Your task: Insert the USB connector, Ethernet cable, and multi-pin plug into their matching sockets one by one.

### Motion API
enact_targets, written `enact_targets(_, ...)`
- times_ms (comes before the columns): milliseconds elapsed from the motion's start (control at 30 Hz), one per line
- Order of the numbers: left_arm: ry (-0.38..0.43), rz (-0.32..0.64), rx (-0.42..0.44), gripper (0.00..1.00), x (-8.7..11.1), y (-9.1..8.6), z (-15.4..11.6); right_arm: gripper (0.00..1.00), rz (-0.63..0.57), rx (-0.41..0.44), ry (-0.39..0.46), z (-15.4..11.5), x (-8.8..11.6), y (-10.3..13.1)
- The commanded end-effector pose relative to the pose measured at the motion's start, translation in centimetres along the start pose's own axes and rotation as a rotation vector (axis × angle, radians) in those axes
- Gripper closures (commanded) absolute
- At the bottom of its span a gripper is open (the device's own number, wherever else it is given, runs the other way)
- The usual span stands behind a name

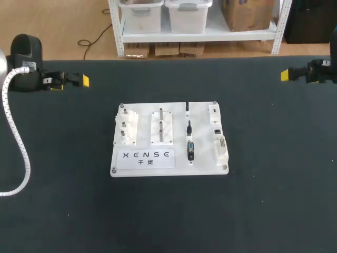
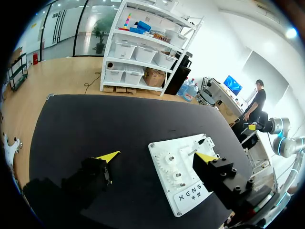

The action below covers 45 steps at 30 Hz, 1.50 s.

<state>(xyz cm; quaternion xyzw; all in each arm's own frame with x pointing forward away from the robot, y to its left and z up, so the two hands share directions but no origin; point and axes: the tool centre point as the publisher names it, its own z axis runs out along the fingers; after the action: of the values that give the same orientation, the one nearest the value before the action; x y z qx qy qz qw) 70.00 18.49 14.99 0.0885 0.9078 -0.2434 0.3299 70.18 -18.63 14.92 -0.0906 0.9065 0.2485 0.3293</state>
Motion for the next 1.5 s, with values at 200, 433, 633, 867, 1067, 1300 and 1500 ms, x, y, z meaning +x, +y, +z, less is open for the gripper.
enact_targets(200,0.000,0.000,0.000,0.00,0.0,0.0,0.0,0.00,0.000,0.001,0.000,0.0,0.0,0.0)
enact_targets(433,0.000,0.000,0.000,0.00,0.0,0.0,0.0,0.00,0.000,0.001,0.000,0.0,0.0,0.0)
enact_targets(633,0.000,0.000,0.000,0.00,0.0,0.0,0.0,0.00,-0.022,0.128,0.028,1.2,-0.5,2.8)
enact_targets(867,0.000,0.000,0.000,0.00,0.0,0.0,0.0,0.00,0.017,0.343,0.088,3.0,-0.5,7.6)
enact_targets(1067,0.000,0.000,0.000,0.00,0.0,0.0,0.0,0.00,0.054,0.479,0.168,5.6,0.0,11.4)
enact_targets(1300,0.000,0.000,0.000,0.00,0.0,0.0,0.0,0.00,0.095,0.581,0.211,9.4,0.3,14.2)
enact_targets(1500,0.000,0.000,0.000,0.00,0.0,0.0,0.0,0.00,0.076,0.609,0.252,12.2,0.5,15.8)
